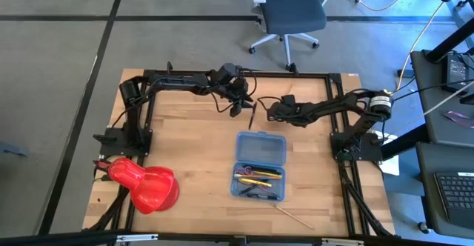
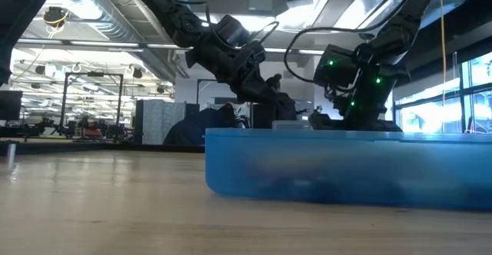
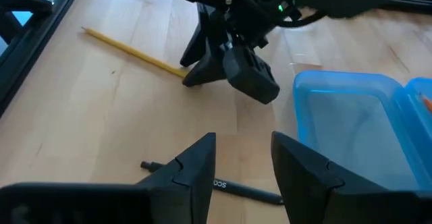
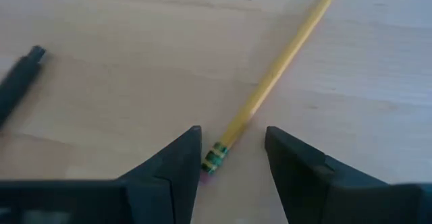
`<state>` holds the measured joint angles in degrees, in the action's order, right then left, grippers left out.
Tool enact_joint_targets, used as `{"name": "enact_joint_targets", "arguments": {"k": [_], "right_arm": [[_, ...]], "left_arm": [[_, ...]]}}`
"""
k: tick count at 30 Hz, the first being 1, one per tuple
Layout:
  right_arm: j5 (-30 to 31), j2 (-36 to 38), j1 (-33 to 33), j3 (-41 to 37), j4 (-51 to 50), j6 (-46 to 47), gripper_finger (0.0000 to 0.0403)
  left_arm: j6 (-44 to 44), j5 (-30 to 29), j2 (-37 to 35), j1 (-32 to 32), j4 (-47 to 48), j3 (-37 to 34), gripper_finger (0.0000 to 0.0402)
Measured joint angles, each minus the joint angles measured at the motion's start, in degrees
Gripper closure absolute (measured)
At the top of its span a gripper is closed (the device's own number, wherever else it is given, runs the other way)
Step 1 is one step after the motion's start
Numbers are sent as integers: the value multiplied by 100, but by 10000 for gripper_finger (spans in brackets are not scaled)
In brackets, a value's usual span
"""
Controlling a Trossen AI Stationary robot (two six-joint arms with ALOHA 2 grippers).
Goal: Pick & place school supplies into a supply box
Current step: Put the top right yellow pencil into the blue supply box
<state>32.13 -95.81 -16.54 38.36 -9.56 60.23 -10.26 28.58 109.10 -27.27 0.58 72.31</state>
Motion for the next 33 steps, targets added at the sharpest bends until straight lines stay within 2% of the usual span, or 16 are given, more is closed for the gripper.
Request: {"name": "enact_joint_targets", "arguments": {"k": [10,20,28,33], "right_arm": [[138,-289,-10,29,-97,-92,243],[-155,-282,-8,41,-243,-920,303],[-405,-271,30,41,-204,-804,354],[-401,-271,64,41,-182,-1671,376]], "left_arm": [[0,-2,0,0,4,0,268],[0,-12,-4,0,253,-2,271],[0,-13,-7,0,443,0,272],[0,-13,-7,0,646,0,271]]}}
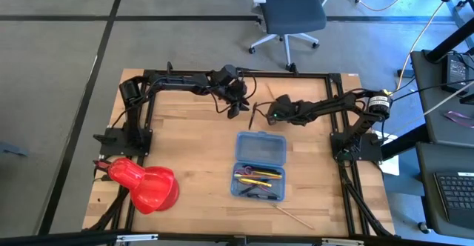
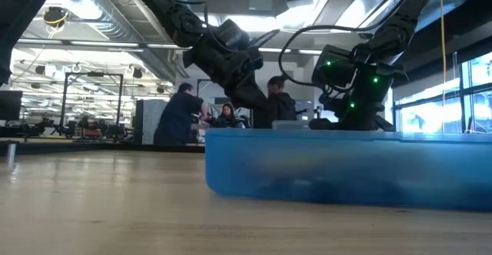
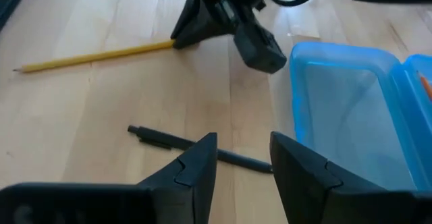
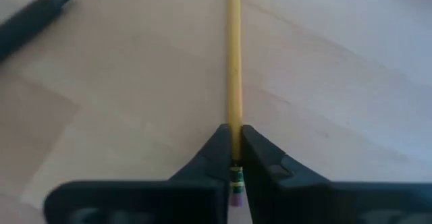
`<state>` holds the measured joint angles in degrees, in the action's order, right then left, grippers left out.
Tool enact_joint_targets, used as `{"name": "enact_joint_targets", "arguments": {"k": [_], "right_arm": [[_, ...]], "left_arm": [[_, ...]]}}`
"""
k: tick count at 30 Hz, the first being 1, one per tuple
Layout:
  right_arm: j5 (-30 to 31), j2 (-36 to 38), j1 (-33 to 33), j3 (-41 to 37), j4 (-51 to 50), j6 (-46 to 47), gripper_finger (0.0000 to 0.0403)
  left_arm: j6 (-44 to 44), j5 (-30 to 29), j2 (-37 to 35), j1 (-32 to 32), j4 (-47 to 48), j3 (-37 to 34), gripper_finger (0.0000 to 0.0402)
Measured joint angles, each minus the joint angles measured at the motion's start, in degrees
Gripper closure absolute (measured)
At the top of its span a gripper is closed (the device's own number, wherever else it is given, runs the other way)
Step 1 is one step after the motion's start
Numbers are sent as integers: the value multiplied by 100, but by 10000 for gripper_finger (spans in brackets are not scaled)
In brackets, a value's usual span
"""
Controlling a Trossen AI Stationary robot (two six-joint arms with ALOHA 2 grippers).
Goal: Pick & place school supplies into a supply box
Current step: Put the top right yellow pencil into the blue supply box
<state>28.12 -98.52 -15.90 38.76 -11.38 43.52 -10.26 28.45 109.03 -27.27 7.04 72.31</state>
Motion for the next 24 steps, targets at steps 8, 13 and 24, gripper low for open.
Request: {"name": "enact_joint_targets", "arguments": {"k": [8,13,24], "right_arm": [[-158,11,-2,-6,113,-1140,373],[-211,18,0,-28,163,-1597,378],[-2502,431,-39,-72,403,-2495,375]], "left_arm": [[0,-2,0,13,417,0,272],[97,-2,0,56,481,0,270],[219,-2,0,66,664,0,271]]}}
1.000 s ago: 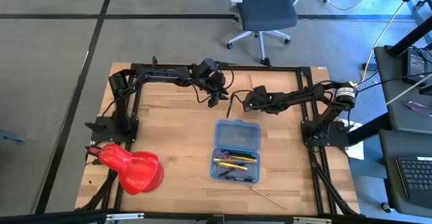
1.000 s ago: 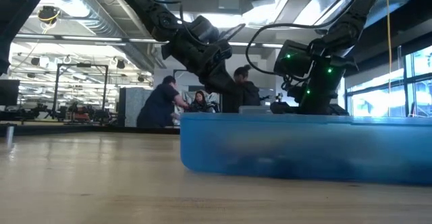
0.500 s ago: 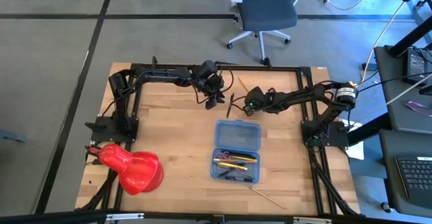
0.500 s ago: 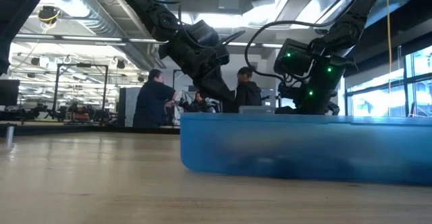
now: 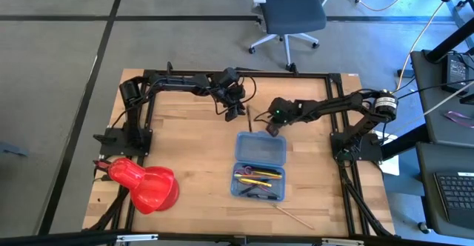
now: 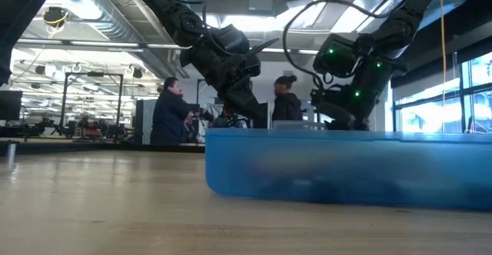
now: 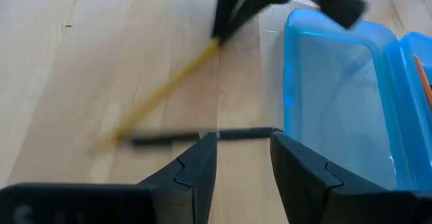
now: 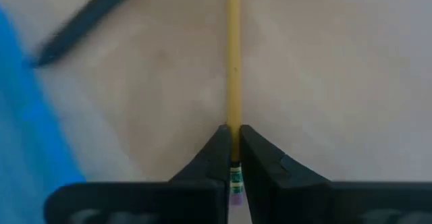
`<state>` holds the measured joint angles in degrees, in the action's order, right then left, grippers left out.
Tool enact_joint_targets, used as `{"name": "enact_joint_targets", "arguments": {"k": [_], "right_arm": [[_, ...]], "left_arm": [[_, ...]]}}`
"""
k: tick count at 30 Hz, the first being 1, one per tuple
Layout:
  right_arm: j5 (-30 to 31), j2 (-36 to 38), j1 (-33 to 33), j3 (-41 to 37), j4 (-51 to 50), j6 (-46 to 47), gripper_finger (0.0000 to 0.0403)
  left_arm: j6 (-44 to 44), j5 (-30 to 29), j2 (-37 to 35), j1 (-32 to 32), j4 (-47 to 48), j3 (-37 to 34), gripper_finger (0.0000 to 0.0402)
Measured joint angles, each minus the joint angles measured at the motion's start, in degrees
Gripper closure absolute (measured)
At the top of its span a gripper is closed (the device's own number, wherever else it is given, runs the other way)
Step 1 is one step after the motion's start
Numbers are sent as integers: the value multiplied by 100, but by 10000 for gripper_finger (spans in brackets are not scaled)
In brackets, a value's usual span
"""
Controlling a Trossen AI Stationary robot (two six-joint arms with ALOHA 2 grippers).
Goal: Pick & place school supplies into a supply box
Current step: Put the top right yellow pencil into the blue supply box
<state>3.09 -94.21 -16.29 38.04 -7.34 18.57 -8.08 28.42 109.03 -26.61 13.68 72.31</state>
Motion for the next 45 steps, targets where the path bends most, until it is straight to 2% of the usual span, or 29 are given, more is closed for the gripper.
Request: {"name": "enact_joint_targets", "arguments": {"k": [3,13,20,26,37,42,45], "right_arm": [[-176,-14,2,-2,47,-284,375],[38,-56,-13,-24,412,-1532,374],[90,-66,-22,-22,525,-1975,371],[117,-68,-29,-17,523,-1436,328],[-50,-66,-46,-9,541,-1545,253],[44,-62,-32,-63,599,-1744,242],[127,-49,-31,-323,964,-1759,244]], "left_arm": [[2,0,0,0,8,0,272],[16,0,0,0,17,0,272],[136,0,0,0,20,0,272],[136,0,0,0,21,-2,272],[153,0,0,0,21,-1,272],[156,0,0,0,60,0,272],[184,0,0,0,128,0,272]]}}
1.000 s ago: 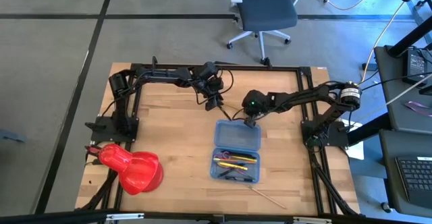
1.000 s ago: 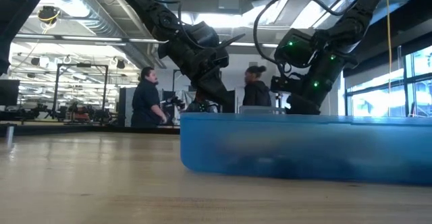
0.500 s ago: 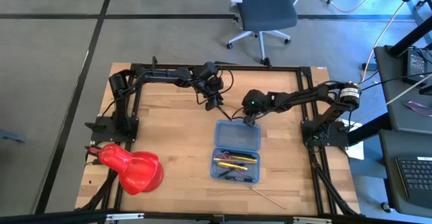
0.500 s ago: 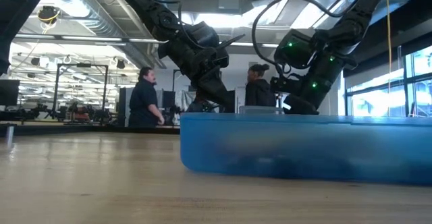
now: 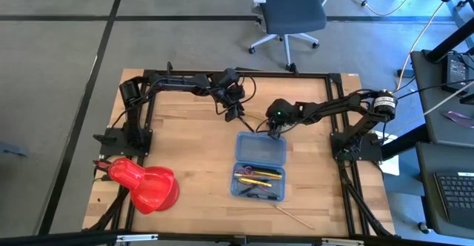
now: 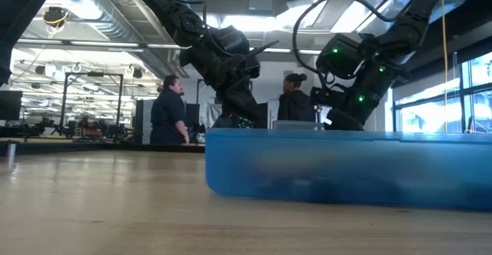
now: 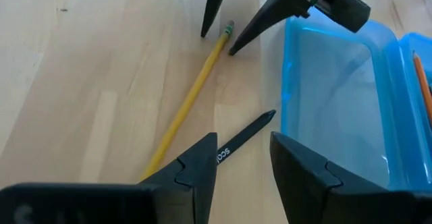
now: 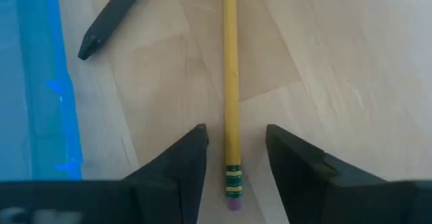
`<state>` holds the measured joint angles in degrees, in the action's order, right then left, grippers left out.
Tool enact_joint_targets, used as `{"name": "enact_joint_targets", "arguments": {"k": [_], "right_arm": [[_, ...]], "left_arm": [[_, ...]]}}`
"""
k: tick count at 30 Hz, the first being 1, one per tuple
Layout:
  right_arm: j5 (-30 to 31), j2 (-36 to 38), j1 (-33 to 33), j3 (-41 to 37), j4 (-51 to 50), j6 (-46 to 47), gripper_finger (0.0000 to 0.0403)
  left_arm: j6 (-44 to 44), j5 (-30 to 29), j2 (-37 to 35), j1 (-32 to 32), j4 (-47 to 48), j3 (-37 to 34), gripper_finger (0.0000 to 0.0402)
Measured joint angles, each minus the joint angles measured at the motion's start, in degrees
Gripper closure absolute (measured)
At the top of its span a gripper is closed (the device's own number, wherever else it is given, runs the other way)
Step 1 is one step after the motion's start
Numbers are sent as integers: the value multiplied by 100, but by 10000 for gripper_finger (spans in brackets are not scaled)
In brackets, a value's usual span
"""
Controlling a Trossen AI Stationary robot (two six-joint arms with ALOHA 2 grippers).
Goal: Pick & place school supplies into a supply box
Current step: Put the top right yellow pencil into the blue supply box
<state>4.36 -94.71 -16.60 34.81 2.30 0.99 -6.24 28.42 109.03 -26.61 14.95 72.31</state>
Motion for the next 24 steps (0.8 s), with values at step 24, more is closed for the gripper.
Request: {"name": "enact_joint_targets", "arguments": {"k": [24], "right_arm": [[-70,17,-2,-2079,3633,-144,271]], "left_arm": [[0,-1,0,1,20,0,272]]}}
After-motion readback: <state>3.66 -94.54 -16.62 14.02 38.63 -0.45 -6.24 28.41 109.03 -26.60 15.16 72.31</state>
